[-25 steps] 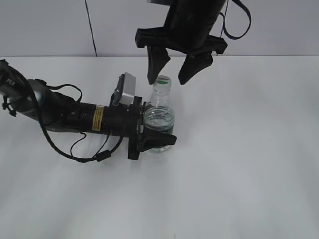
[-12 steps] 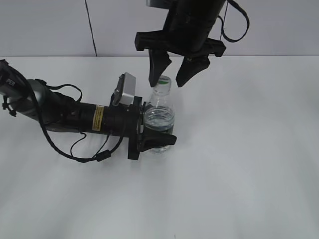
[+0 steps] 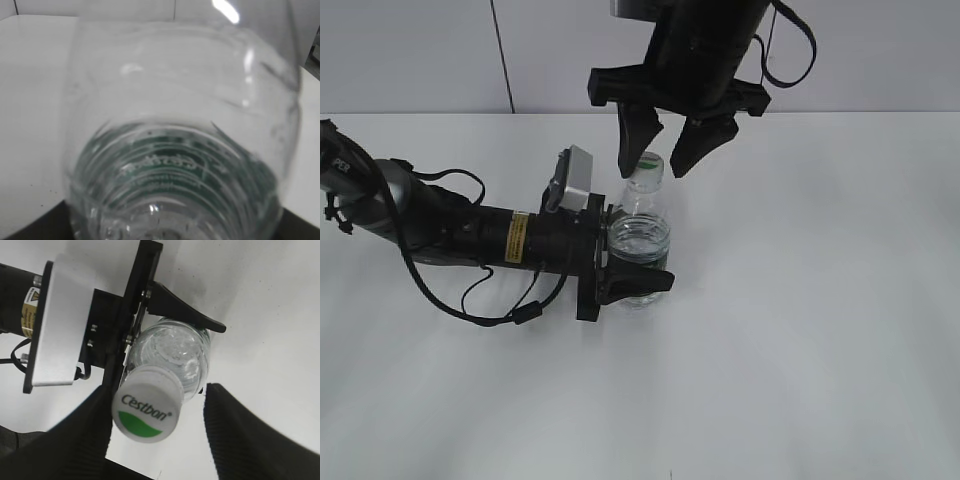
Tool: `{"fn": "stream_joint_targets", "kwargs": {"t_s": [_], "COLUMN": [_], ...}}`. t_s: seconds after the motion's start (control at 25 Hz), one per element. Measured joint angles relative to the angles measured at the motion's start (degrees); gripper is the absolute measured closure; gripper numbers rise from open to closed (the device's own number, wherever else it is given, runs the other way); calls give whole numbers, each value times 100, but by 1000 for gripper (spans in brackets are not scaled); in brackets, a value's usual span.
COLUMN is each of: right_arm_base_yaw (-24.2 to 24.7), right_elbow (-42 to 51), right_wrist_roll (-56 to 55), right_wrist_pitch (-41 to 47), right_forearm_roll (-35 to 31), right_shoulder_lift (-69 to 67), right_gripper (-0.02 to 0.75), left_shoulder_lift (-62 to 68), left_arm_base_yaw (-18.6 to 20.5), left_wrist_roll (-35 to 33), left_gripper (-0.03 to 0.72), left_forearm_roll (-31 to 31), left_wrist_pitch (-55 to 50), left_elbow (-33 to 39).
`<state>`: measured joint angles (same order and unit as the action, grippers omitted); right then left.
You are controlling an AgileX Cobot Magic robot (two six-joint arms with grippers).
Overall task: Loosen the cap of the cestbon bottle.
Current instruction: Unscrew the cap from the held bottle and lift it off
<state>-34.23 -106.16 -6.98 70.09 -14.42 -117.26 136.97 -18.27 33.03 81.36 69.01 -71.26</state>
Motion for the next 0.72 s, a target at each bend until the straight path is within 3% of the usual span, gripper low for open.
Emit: {"fn": "stream_joint_targets", "kwargs": {"t_s": [0.2,0.48,0.72], "right_arm_base_yaw": [-11,-17,-17], "right_elbow": [0,0,0], "right_wrist_roll": [2,483,2522], "right_wrist_pitch": [-6,-10,-18], "right_forearm_roll": [-51,-57,-57], "right_shoulder_lift": [-2,-2,-2], "right_gripper": [440,440,440], "left_shoulder_lift": [0,0,0], "left_arm_base_yaw": [0,0,0], "left_wrist_roll": [0,0,0], "left_gripper": [276,276,276], "left_forearm_roll": [0,0,15], "left_wrist_pitch": [-5,-5,-10], "left_elbow": [0,0,0]}}
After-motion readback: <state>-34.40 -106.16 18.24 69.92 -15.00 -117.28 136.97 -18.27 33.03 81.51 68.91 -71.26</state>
